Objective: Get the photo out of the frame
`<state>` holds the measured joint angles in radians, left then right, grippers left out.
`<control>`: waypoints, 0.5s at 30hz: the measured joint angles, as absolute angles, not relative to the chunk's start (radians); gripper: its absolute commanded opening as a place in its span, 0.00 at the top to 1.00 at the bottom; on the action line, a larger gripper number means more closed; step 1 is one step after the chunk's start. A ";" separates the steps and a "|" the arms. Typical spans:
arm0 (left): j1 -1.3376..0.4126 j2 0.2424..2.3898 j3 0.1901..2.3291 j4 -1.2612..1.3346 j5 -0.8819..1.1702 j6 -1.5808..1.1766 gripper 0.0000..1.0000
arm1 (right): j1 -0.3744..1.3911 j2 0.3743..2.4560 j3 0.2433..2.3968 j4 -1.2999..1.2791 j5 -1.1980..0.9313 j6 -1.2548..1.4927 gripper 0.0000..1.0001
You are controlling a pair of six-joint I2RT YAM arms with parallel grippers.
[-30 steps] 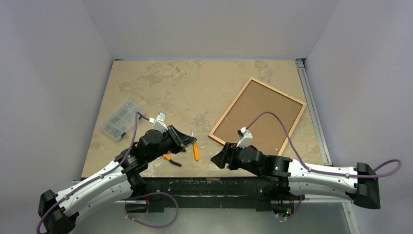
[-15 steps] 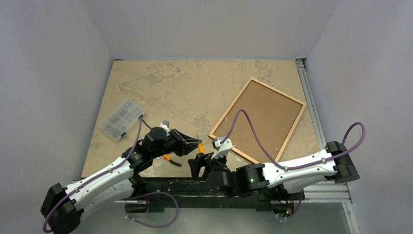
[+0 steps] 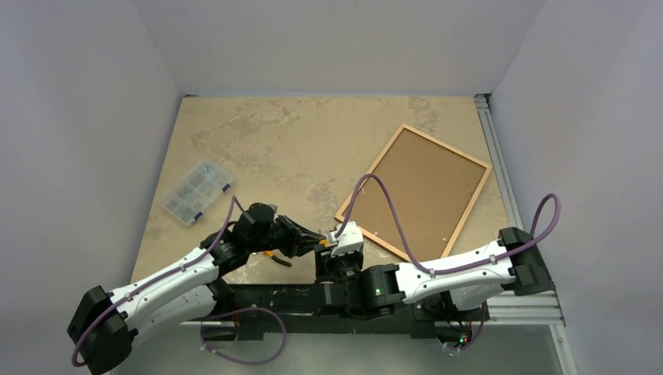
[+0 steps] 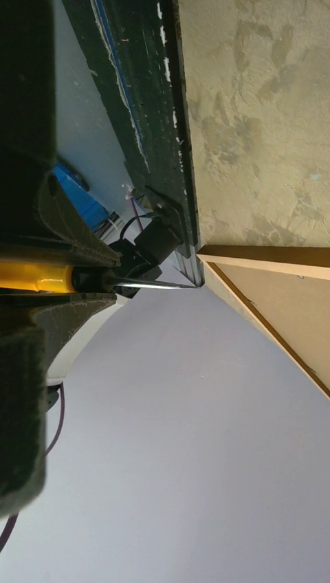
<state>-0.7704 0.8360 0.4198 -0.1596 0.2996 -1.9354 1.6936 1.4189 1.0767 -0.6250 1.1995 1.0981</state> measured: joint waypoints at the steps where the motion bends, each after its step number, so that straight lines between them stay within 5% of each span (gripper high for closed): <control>1: -0.770 0.838 0.420 -0.159 0.302 -1.938 1.00 | 1.694 1.419 1.076 -0.640 1.204 1.113 0.41; 15: -0.768 0.880 0.420 -0.119 0.311 -1.954 1.00 | 1.628 1.283 0.891 -0.392 1.120 1.022 0.42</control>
<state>-0.7677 0.8799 0.4198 -0.1192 0.3115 -1.9541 1.6279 1.2827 0.8913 -0.3920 1.1202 1.0218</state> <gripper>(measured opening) 0.159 0.587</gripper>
